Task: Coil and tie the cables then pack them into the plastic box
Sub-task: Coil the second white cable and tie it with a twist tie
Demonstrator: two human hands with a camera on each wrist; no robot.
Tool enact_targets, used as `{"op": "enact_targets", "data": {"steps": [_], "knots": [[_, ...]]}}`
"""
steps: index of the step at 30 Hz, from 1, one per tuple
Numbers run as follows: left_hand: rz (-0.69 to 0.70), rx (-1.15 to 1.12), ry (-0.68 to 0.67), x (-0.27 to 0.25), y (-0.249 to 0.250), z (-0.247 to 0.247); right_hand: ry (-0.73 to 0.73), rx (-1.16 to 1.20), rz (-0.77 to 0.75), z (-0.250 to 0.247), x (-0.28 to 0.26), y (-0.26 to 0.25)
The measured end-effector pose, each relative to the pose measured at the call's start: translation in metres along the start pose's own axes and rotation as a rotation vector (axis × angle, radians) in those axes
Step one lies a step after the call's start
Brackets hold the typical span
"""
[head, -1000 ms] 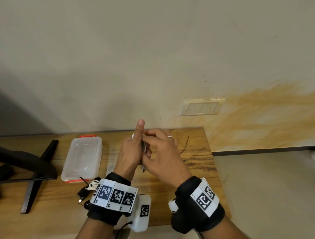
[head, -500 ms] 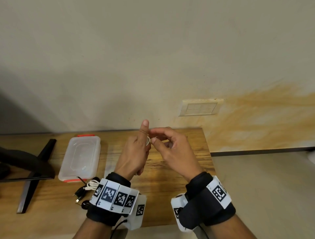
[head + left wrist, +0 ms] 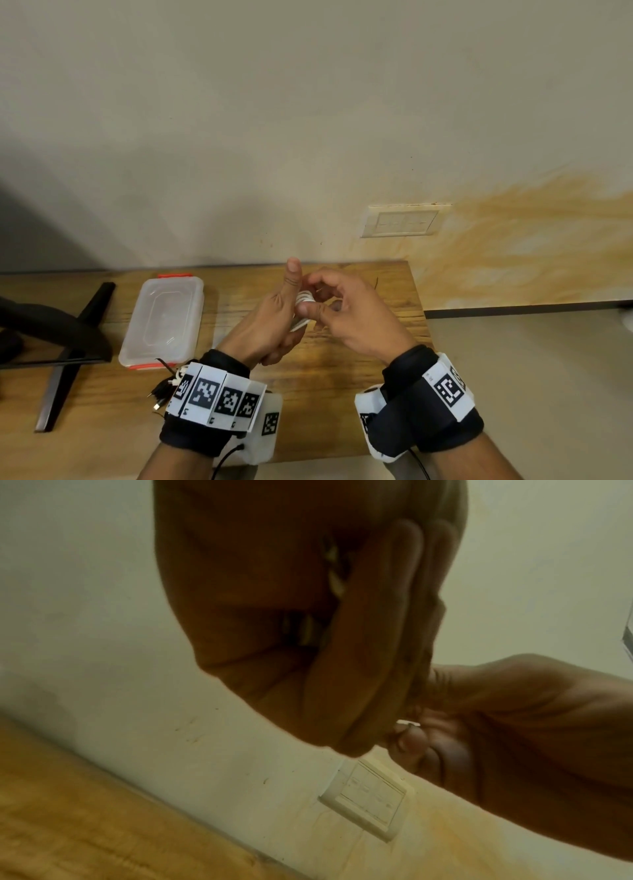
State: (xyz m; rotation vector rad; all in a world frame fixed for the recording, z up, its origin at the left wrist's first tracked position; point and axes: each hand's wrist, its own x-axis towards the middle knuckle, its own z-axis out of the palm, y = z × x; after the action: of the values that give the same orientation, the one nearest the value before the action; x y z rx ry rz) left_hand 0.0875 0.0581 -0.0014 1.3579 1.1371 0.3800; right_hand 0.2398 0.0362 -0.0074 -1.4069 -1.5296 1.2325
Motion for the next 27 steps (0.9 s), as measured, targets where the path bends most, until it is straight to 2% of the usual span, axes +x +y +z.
{"op": "enact_targets", "data": {"steps": [6,13,16,19,23,25,27], "knots": [[-0.011,-0.019,-0.106,0.001,-0.001,-0.003,-0.075,0.187,0.081,-0.003,-0.001,0.002],[0.063,0.051,-0.182,0.005,-0.004,-0.003,-0.063,0.159,0.152,-0.007,-0.001,0.004],[0.155,0.149,-0.077,0.008,-0.013,-0.001,-0.055,0.122,0.173,-0.007,-0.001,0.006],[0.274,0.518,0.096,0.013,-0.025,-0.005,0.114,0.089,0.212,-0.008,0.003,0.014],[0.364,0.784,0.088,0.014,-0.031,0.002,0.295,0.211,0.249,-0.01,0.007,0.017],[0.349,0.917,0.147,0.015,-0.031,0.01,0.327,0.316,0.278,-0.008,0.007,0.016],[0.305,0.962,0.273,0.017,-0.028,0.016,0.346,0.426,0.318,-0.005,0.007,0.015]]}}
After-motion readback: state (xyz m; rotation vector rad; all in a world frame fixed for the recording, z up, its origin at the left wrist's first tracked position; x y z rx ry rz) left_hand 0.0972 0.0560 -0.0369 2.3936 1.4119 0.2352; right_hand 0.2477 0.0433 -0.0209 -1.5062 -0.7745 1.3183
